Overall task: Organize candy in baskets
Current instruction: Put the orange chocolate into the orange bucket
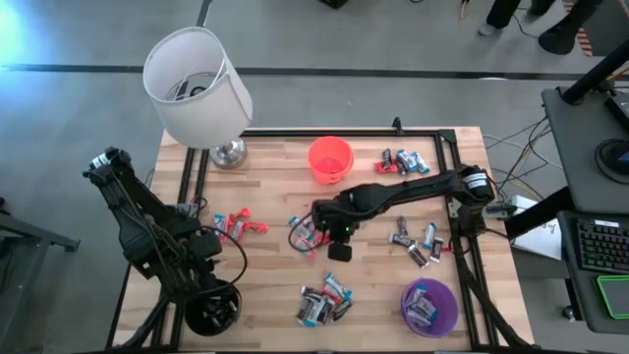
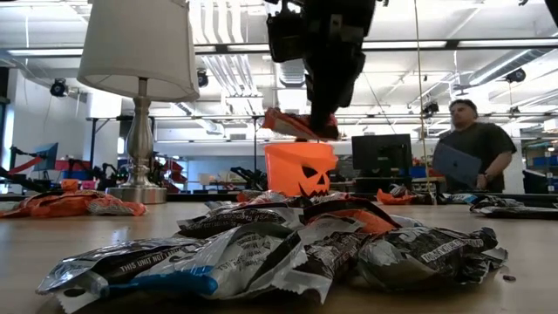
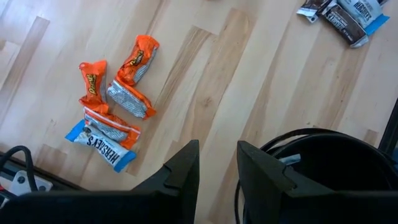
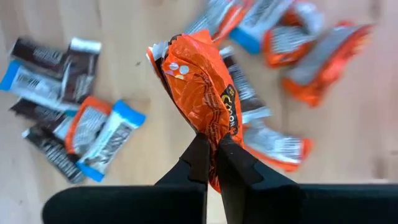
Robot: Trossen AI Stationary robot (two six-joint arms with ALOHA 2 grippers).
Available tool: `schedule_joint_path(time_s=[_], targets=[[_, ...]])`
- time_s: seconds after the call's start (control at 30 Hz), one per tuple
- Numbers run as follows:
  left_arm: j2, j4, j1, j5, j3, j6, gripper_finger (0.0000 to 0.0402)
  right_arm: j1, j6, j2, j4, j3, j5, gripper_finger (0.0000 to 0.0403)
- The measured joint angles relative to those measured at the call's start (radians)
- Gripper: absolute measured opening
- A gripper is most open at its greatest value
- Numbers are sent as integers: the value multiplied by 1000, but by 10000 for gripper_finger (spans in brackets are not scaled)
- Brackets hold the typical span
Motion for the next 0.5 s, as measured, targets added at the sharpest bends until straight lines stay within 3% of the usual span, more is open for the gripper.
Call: schedule_joint_path(time_s=[0.5], targets=[[0,-13,1,0,0,-120,90,-214,-190,-32,-54,2,13,9]])
